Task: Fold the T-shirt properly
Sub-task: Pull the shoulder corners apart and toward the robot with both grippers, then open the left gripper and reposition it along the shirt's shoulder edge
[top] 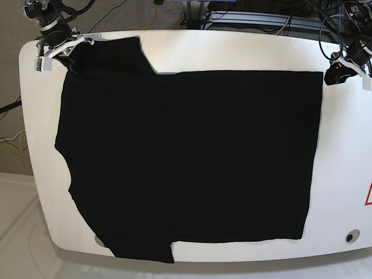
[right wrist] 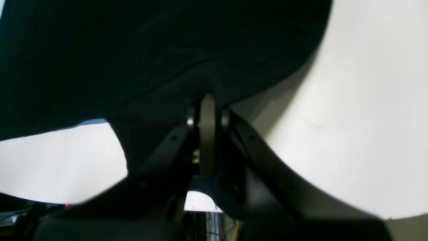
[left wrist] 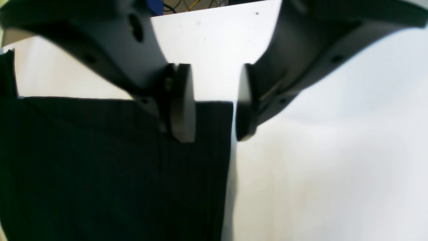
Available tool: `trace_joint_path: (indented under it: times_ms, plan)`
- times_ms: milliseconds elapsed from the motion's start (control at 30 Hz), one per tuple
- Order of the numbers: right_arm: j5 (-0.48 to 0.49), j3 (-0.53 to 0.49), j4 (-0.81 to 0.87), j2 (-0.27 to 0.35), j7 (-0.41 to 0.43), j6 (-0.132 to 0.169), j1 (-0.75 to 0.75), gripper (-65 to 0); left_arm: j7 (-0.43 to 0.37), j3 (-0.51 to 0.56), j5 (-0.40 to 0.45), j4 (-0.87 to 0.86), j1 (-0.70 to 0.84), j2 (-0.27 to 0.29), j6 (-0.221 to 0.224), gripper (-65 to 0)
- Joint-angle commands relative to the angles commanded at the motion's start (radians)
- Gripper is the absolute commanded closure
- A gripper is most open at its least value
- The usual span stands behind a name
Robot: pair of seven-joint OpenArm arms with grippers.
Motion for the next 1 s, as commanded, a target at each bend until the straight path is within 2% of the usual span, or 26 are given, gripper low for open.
trace_joint_path:
  times_ms: [167, 300, 367, 567, 633, 700, 1000]
  plan:
    - [0.023, 0.016, 0.004, 0.0, -0.003, 0.001, -0.005, 0.0, 0.008, 0.002, -0.021, 0.019, 0.003, -0.003, 0.0, -28.2]
    - [0.085, 0.043, 0.009, -0.003, -0.012, 0.004, -0.007, 0.0, 0.023, 0.004, -0.049, 0.054, 0.018, 0.001, 0.0, -28.5]
    - [0.199, 0.07, 0.001, -0.005, -0.029, 0.011, -0.008, 0.0, 0.045, 0.0, -0.073, 0.095, 0.058, 0.022, 0.0, -29.5]
    - [0.325, 0.072, -0.028, -0.009, -0.048, 0.015, -0.005, 0.0, 0.046, -0.002, -0.059, 0.118, 0.104, 0.052, 0.0, -30.6]
    - [0.332, 0.067, -0.04, -0.01, -0.05, 0.014, -0.002, 0.0, 0.046, 0.0, -0.052, 0.116, 0.115, 0.062, 0.0, -30.7]
    - [0.304, 0.081, -0.043, -0.008, -0.04, 0.024, -0.014, 0.0, 0.039, 0.005, -0.014, 0.103, 0.127, 0.097, 0.0, -30.9]
    - [0.244, 0.085, -0.028, -0.007, -0.033, 0.031, -0.02, 0.0, 0.029, 0.0, -0.002, 0.057, 0.115, 0.103, 0.0, -30.1]
